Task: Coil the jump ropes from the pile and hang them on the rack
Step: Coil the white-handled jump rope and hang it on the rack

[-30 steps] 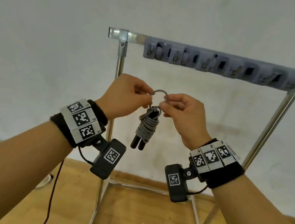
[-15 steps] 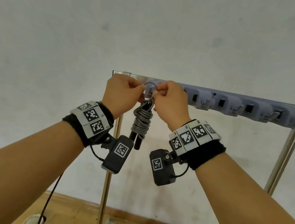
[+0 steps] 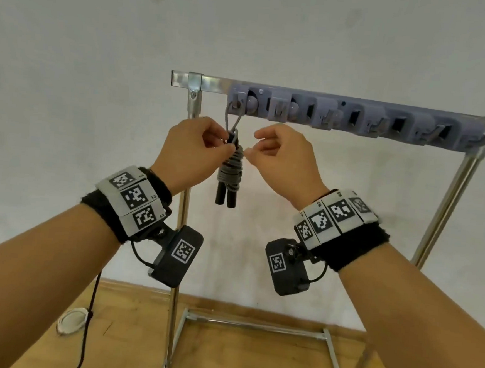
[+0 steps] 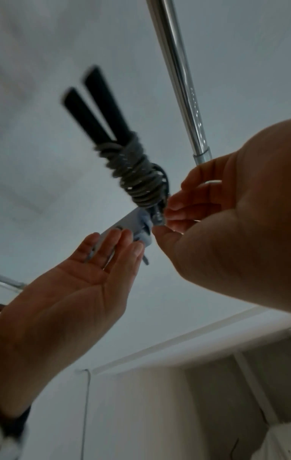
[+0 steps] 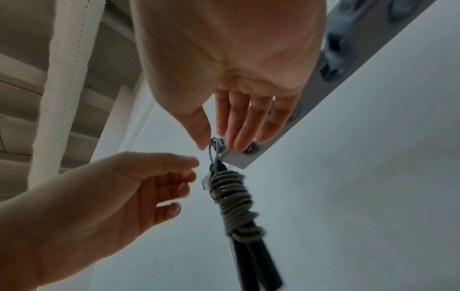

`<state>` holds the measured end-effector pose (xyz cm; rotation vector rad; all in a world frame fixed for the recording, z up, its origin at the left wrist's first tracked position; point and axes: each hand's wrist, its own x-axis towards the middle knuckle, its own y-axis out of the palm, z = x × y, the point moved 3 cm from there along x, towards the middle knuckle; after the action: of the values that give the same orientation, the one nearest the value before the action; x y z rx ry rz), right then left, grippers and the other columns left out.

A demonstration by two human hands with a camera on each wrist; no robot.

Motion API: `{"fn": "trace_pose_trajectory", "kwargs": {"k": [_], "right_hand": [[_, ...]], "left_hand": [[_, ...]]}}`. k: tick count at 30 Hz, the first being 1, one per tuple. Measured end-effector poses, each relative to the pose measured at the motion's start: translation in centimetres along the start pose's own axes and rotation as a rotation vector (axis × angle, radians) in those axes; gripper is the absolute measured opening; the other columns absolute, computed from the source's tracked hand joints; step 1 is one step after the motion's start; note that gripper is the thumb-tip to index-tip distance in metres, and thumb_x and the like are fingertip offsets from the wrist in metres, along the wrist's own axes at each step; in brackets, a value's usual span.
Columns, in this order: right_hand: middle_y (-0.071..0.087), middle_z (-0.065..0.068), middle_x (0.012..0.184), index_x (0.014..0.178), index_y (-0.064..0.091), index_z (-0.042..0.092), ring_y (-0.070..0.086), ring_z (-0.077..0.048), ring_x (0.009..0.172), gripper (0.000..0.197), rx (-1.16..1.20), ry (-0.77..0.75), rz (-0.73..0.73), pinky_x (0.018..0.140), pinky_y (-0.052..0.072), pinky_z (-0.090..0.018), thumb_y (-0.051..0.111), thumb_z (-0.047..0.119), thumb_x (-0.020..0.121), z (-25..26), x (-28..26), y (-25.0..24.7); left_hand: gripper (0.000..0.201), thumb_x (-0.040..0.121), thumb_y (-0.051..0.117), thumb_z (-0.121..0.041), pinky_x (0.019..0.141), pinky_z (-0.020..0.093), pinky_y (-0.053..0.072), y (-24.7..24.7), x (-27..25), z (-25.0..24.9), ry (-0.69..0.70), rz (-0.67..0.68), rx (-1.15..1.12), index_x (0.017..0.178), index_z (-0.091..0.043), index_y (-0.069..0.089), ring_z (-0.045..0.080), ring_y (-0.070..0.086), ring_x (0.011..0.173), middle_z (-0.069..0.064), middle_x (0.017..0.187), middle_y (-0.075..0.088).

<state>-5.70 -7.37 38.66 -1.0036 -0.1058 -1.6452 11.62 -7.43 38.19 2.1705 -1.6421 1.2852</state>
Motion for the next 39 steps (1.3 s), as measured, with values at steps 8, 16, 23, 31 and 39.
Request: {"fn": "trace_pose_trajectory", "kwargs": {"k": [8, 16, 23, 31, 39], "right_hand": [[0.07, 0.012, 0.085, 0.096, 0.068, 0.03, 0.063, 0.002, 0.073, 0.019, -0.103, 0.233, 0.446, 0.065, 0.046, -0.01, 0.077, 0.035, 0.081, -10.1, -15.9, 0.8], [0.064, 0.016, 0.09, 0.102, 0.066, 0.03, 0.062, -0.001, 0.084, 0.019, -0.208, 0.544, 0.772, 0.073, 0.052, -0.021, 0.07, 0.038, 0.085, -26.1, -34.4, 6.5], [0.062, 0.02, 0.087, 0.091, 0.058, 0.039, 0.057, 0.006, 0.083, 0.011, -0.215, 0.737, 0.904, 0.064, 0.04, -0.01, 0.068, 0.036, 0.086, -39.9, -45.0, 12.3], [0.058, 0.003, 0.125, 0.122, 0.058, 0.026, 0.052, -0.016, 0.117, 0.031, -0.326, 0.749, 0.804, 0.096, 0.046, -0.03, 0.06, 0.034, 0.093, -51.7, -47.0, 19.2], [0.05, -0.001, 0.142, 0.143, 0.042, 0.026, 0.045, -0.027, 0.131, 0.044, -0.509, 0.728, 0.995, 0.108, 0.036, -0.051, 0.042, 0.038, 0.101, -57.3, -48.1, 24.2]], "left_hand": [[0.009, 0.086, 0.069, -0.035, 0.062, 0.018, 0.045, 7.7, -16.1, 7.8, -0.198, 0.588, 0.197, 0.091, -0.028, 0.07, 0.001, 0.062, 0.076, -0.011, 0.083, 0.067], [0.008, 0.088, 0.066, -0.034, 0.067, 0.026, 0.05, 18.3, -34.0, 19.6, -0.394, 0.957, 0.244, 0.087, -0.026, 0.067, 0.01, 0.062, 0.079, -0.01, 0.084, 0.067], [0.017, 0.087, 0.06, -0.033, 0.073, 0.028, 0.051, 27.5, -44.4, 29.0, -0.503, 1.112, 0.225, 0.101, -0.023, 0.064, 0.014, 0.062, 0.087, -0.008, 0.092, 0.064], [0.044, 0.093, 0.054, -0.036, 0.094, 0.032, 0.046, 36.6, -46.1, 39.1, -0.656, 1.11, 0.312, 0.133, -0.017, 0.058, 0.023, 0.056, 0.119, 0.005, 0.133, 0.059], [0.031, 0.092, 0.048, -0.05, 0.077, 0.04, 0.044, 40.1, -48.9, 44.0, -0.614, 1.353, 0.559, 0.092, -0.022, 0.06, 0.023, 0.037, 0.092, 0.003, 0.091, 0.057]]}}
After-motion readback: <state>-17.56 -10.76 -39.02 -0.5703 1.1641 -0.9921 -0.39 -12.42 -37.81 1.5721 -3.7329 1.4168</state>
